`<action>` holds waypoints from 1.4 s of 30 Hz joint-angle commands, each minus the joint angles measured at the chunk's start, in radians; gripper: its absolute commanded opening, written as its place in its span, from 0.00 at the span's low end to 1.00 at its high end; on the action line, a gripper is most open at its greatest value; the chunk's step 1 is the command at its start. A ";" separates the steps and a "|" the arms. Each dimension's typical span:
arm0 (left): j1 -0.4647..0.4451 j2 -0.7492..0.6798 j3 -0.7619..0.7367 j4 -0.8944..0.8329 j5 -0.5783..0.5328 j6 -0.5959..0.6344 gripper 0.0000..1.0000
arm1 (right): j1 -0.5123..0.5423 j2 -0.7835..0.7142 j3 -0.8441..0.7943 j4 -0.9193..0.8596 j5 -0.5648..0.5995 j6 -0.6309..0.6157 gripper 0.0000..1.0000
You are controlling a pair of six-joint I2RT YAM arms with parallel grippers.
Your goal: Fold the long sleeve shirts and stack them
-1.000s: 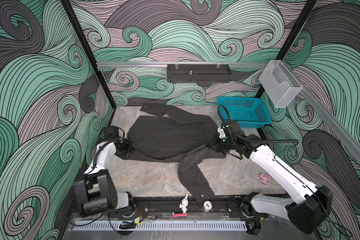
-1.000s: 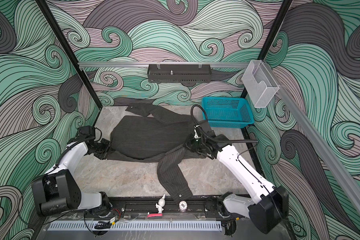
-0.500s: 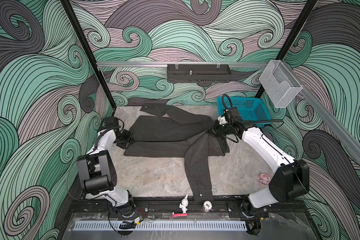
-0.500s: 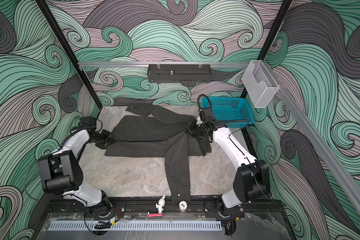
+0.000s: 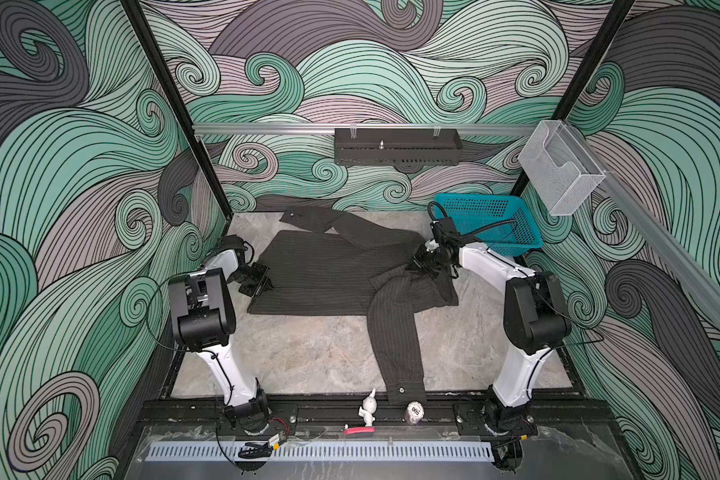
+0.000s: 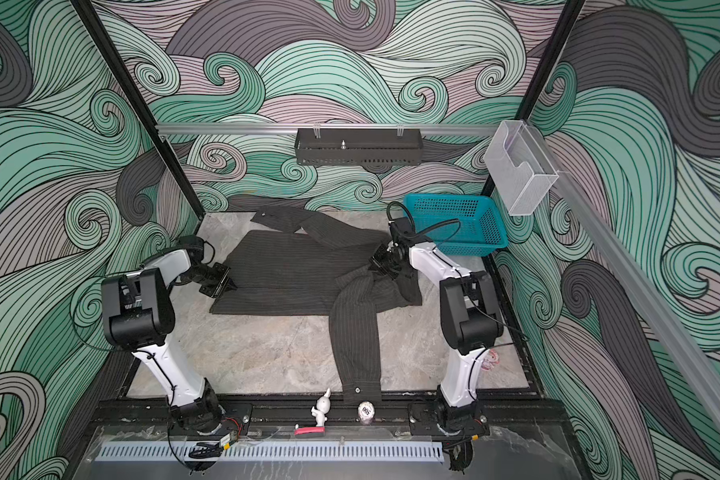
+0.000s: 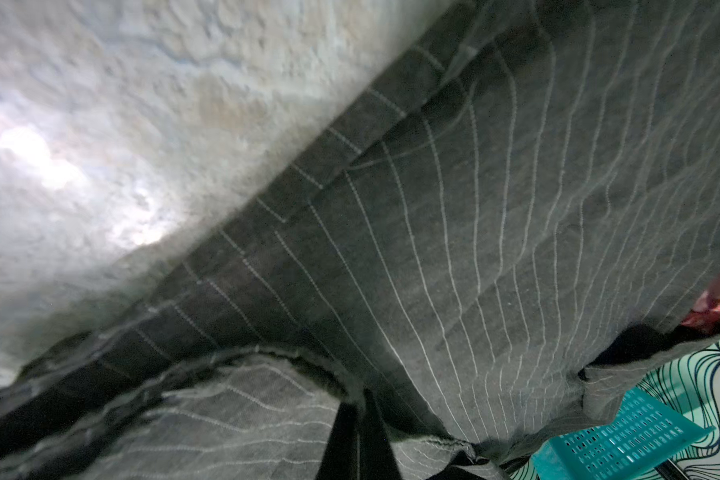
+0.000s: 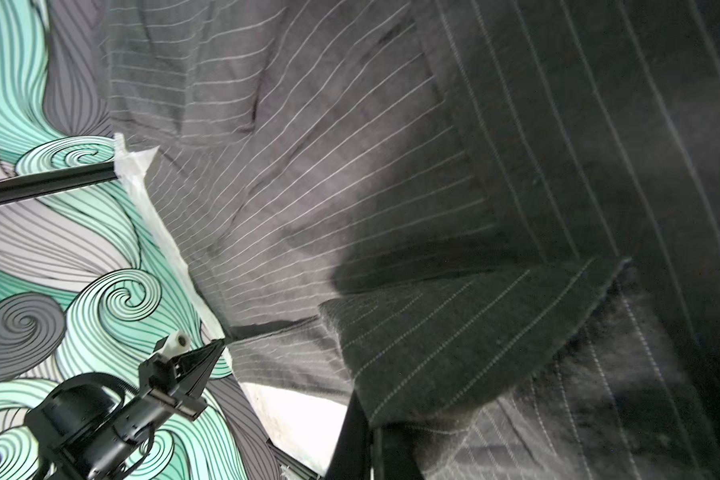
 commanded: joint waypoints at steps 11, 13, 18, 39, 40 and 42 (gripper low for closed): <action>-0.006 0.016 0.070 -0.029 -0.059 -0.005 0.00 | -0.020 0.102 0.152 -0.029 0.080 -0.151 0.01; -0.006 0.027 0.078 -0.033 -0.064 -0.006 0.00 | -0.027 0.111 0.149 -0.042 0.097 -0.152 0.03; -0.006 0.032 0.095 -0.043 -0.053 -0.008 0.24 | -0.032 0.095 0.146 -0.094 0.136 -0.191 0.37; -0.006 -0.086 -0.152 0.018 0.028 0.046 0.42 | -0.033 -0.239 -0.291 -0.065 0.202 -0.372 0.73; -0.006 -0.079 -0.152 0.018 0.028 0.044 0.41 | -0.033 -0.233 -0.287 -0.063 0.206 -0.378 0.73; -0.006 -0.073 -0.154 0.020 0.024 0.043 0.40 | -0.033 -0.226 -0.279 -0.061 0.213 -0.389 0.73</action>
